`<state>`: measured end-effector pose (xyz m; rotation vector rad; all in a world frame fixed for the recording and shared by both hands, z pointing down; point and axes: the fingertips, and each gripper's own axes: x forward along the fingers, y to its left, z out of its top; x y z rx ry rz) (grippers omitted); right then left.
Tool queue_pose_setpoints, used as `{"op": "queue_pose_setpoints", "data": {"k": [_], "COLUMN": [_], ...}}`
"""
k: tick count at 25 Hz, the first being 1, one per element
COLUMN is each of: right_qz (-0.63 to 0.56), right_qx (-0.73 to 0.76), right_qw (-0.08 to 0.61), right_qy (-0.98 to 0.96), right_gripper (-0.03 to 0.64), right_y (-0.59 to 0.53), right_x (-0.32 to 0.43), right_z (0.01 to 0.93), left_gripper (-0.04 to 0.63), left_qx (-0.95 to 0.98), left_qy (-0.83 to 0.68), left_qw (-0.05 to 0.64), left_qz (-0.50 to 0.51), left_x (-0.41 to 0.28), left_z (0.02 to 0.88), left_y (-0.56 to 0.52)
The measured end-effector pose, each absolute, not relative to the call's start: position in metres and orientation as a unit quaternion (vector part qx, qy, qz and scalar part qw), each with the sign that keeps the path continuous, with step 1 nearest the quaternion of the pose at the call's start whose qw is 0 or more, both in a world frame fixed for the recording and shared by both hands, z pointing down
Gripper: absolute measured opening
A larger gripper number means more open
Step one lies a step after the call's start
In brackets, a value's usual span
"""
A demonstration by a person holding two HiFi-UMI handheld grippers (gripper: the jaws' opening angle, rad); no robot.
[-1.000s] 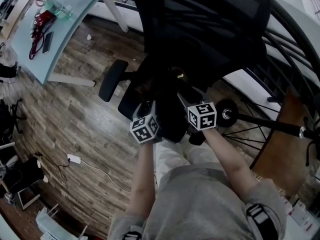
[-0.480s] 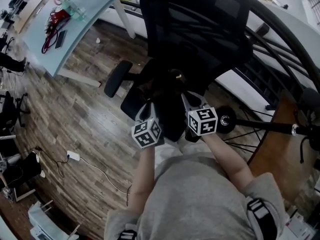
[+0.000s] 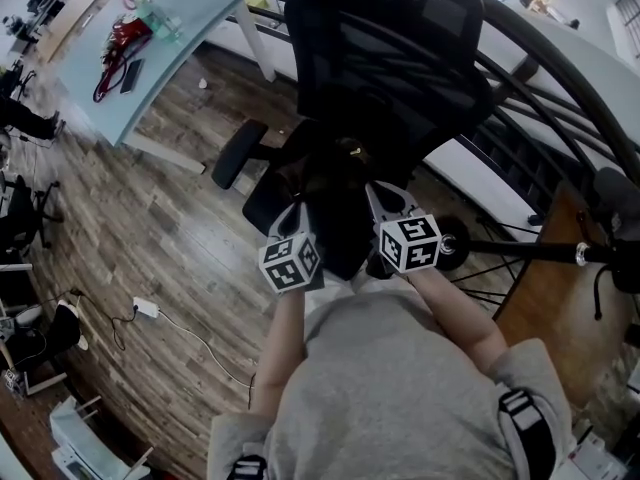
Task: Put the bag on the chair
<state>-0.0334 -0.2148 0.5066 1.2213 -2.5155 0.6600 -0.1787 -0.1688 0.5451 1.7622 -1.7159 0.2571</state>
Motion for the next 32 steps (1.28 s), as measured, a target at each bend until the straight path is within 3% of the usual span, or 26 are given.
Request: {"op": "queue_pose_setpoints", "data": {"k": [32], "right_qz": [0.223], "right_qx": [0.399], "right_qw": [0.135], "right_qy": [-0.879], "right_gripper": [0.005], "right_y": [-0.191], "right_x": [-0.035], "right_z": [0.498], "left_gripper": [0.015], "left_qx": [0.667], "left_qy": [-0.659], "left_qw": [0.336], "left_qz": [0.087], "left_x": [-0.184], "left_z": [0.539], "left_y": [-0.158]}}
